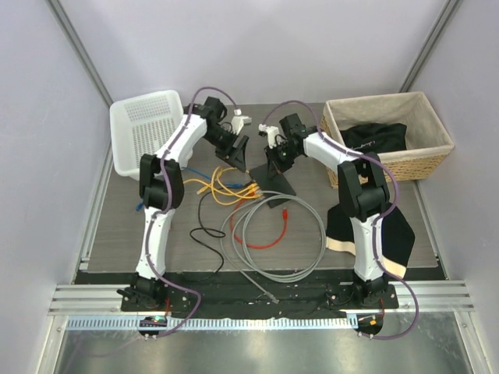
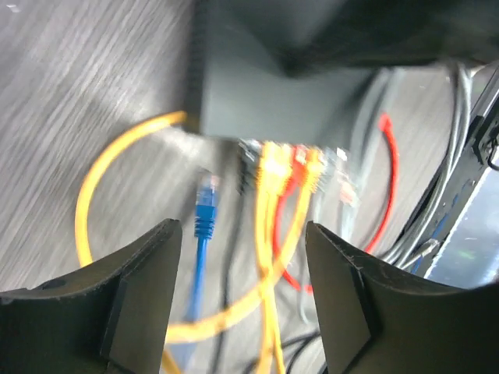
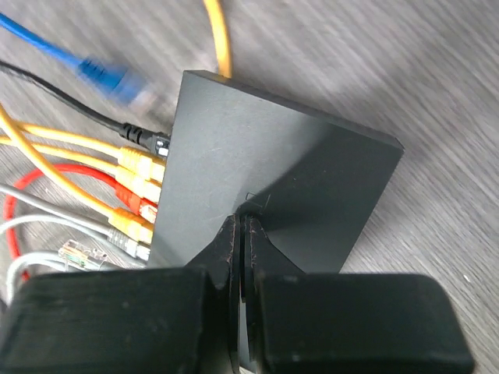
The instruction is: Pull the plug from the switch port
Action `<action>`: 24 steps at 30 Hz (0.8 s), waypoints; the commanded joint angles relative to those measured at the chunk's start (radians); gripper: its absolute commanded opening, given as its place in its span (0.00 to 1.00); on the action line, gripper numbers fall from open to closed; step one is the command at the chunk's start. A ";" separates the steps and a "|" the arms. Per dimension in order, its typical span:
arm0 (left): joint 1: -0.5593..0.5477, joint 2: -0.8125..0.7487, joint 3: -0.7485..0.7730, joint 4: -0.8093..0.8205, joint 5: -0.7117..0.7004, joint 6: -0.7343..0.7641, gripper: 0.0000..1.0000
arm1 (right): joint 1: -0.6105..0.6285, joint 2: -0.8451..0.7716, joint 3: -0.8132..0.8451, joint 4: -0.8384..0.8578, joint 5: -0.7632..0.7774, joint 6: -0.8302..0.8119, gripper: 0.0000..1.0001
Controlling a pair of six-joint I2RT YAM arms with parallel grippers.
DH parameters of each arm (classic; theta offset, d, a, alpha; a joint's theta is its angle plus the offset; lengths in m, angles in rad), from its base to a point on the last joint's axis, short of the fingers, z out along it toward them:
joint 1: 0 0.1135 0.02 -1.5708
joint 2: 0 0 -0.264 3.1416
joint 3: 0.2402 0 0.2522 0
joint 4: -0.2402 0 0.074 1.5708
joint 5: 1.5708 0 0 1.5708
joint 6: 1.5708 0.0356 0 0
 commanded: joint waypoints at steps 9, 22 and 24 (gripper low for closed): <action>0.049 -0.476 0.029 -0.171 -0.351 0.457 0.90 | 0.010 -0.100 -0.092 -0.086 0.089 -0.002 0.06; 0.061 -0.311 -0.092 -0.060 -0.466 0.577 0.80 | 0.028 -0.211 -0.236 -0.110 0.095 -0.033 0.06; 0.048 -0.246 -0.048 -0.085 -0.494 0.622 0.79 | 0.028 -0.215 -0.256 -0.104 0.087 -0.027 0.06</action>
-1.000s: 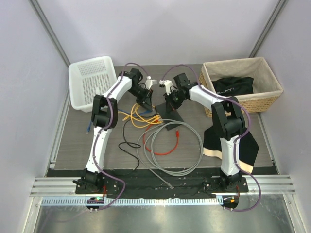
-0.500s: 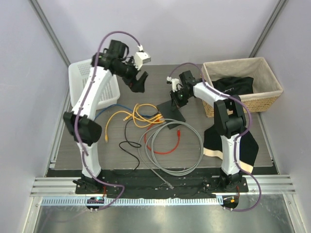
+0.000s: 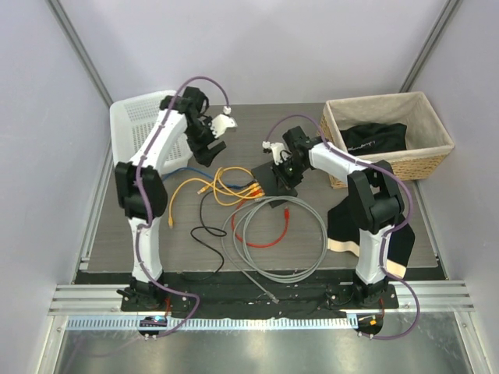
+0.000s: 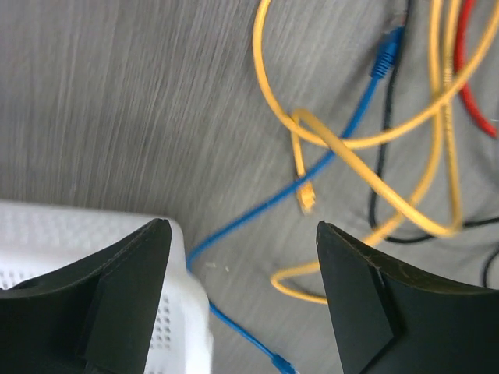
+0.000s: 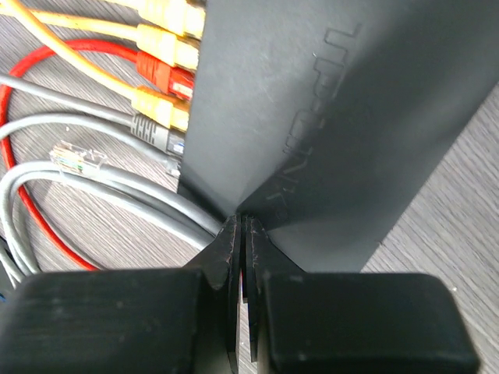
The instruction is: Pull the plug from the switch port
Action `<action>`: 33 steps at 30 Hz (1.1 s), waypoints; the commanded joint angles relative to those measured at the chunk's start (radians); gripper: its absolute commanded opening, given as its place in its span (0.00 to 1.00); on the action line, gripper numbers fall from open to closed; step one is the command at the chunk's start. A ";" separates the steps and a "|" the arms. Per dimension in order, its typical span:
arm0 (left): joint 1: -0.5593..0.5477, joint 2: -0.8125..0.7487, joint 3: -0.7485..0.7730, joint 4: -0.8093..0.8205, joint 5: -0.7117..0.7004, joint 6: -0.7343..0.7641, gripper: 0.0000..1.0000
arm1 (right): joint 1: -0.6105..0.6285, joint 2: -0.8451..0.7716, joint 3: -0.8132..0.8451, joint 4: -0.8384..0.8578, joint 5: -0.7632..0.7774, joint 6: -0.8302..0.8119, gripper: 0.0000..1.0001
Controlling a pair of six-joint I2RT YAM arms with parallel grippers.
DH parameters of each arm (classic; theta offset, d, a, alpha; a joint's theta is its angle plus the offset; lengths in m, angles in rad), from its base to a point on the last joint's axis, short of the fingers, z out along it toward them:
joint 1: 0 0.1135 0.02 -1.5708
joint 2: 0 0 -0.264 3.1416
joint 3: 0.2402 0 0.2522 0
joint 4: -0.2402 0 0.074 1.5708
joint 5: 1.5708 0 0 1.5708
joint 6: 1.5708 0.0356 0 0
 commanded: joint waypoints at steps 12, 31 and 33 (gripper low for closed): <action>-0.049 0.154 0.110 -0.149 -0.170 0.287 0.75 | -0.006 -0.056 -0.077 -0.002 0.017 -0.019 0.06; -0.057 0.162 0.061 -0.080 -0.150 0.185 0.01 | -0.005 -0.039 -0.077 -0.009 0.031 -0.024 0.06; -0.057 0.139 0.064 -0.080 -0.162 0.157 0.00 | -0.005 -0.035 -0.074 -0.011 0.031 -0.024 0.06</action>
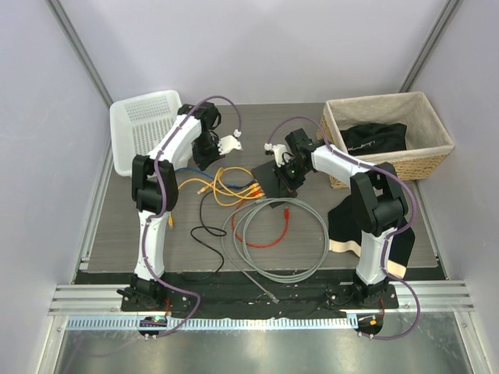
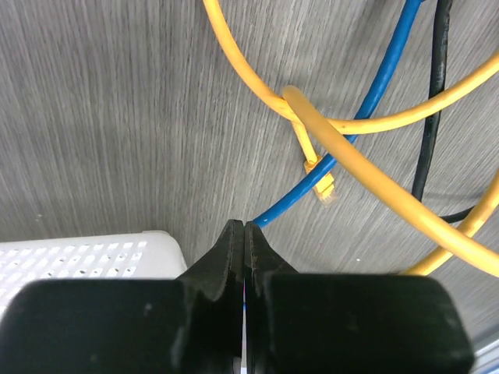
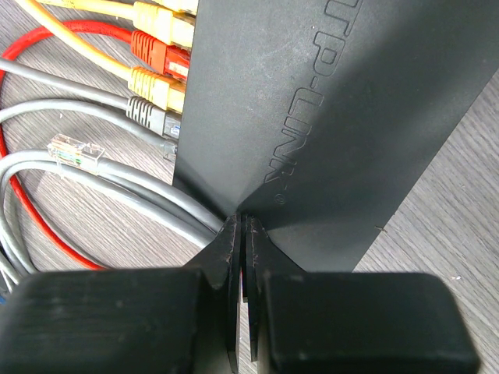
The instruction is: Pull the plug from the switch port
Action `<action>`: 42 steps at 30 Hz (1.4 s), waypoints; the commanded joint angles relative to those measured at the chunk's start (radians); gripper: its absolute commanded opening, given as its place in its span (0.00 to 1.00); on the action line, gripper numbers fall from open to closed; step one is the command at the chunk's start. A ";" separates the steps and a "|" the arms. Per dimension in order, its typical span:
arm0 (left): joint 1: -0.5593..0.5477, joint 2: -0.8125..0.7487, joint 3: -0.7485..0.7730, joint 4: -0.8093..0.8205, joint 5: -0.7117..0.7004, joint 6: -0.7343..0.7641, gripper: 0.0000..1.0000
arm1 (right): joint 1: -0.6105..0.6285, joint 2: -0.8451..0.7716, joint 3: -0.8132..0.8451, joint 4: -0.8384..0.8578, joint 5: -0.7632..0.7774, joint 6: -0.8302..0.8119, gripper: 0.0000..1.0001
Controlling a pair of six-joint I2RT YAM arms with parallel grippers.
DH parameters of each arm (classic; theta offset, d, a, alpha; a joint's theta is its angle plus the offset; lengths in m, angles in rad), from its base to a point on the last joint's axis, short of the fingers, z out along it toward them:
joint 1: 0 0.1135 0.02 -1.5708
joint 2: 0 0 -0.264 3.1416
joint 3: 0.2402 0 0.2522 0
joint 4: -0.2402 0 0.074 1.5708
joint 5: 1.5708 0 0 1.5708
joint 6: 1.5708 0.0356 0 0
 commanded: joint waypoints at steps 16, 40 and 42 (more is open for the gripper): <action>-0.013 -0.033 -0.027 0.052 0.010 -0.025 0.53 | 0.000 0.038 0.004 -0.064 0.022 -0.013 0.06; -0.003 -0.081 0.087 -0.147 -0.048 -0.129 0.00 | 0.000 0.059 0.004 -0.069 0.058 -0.027 0.06; 0.005 -0.131 0.042 -0.166 -0.095 -0.143 0.00 | -0.003 0.059 0.000 -0.068 0.056 -0.024 0.06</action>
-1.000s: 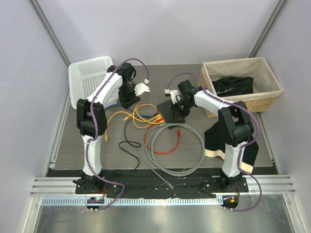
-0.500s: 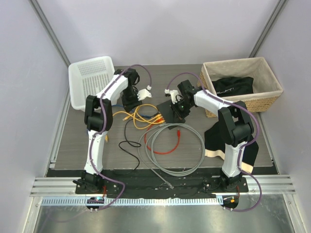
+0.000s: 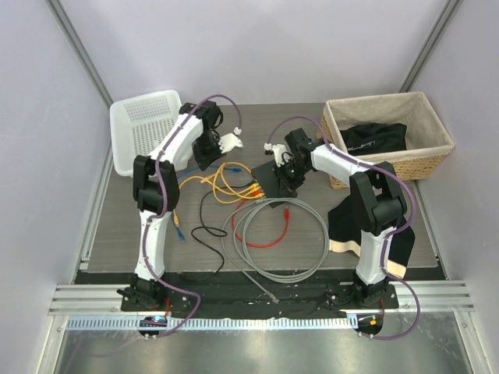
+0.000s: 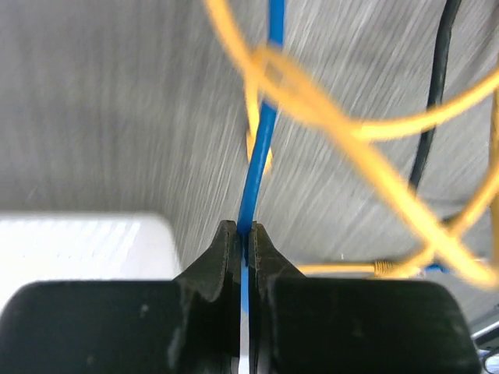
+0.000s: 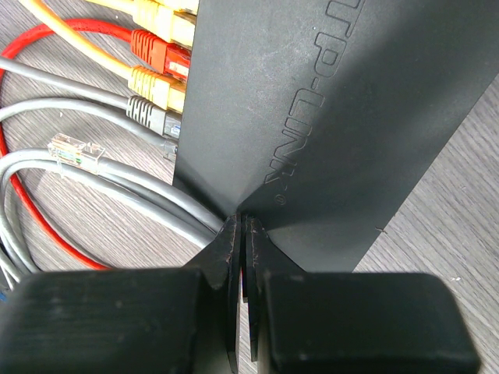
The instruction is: Pull the plug from the switch port
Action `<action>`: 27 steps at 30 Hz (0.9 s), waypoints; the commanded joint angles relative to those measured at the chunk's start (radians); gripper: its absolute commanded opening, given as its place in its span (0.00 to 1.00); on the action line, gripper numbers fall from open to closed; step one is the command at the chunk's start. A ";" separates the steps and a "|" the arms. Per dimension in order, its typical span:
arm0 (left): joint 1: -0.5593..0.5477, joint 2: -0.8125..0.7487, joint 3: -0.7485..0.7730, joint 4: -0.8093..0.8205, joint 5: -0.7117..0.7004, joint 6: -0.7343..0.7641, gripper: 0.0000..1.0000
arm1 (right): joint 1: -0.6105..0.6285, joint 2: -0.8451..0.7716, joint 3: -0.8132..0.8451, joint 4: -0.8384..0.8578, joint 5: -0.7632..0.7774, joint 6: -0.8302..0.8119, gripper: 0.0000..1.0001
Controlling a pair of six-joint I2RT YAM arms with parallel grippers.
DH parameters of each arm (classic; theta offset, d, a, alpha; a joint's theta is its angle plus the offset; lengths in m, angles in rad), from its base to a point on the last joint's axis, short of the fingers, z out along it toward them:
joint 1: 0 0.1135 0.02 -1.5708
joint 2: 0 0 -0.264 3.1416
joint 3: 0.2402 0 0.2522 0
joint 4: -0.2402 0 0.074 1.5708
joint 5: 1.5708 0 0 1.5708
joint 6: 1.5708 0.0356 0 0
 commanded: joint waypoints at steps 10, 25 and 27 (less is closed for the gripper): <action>0.182 -0.533 -0.381 -0.028 -0.160 -0.101 0.00 | -0.006 0.075 0.001 -0.056 0.043 -0.011 0.06; 0.454 -0.909 -0.912 0.290 -0.212 -0.158 0.18 | -0.007 0.106 0.027 -0.073 0.025 -0.002 0.06; 0.454 -0.926 -0.959 0.372 -0.219 -0.149 0.41 | -0.006 0.113 0.034 -0.075 0.020 0.001 0.06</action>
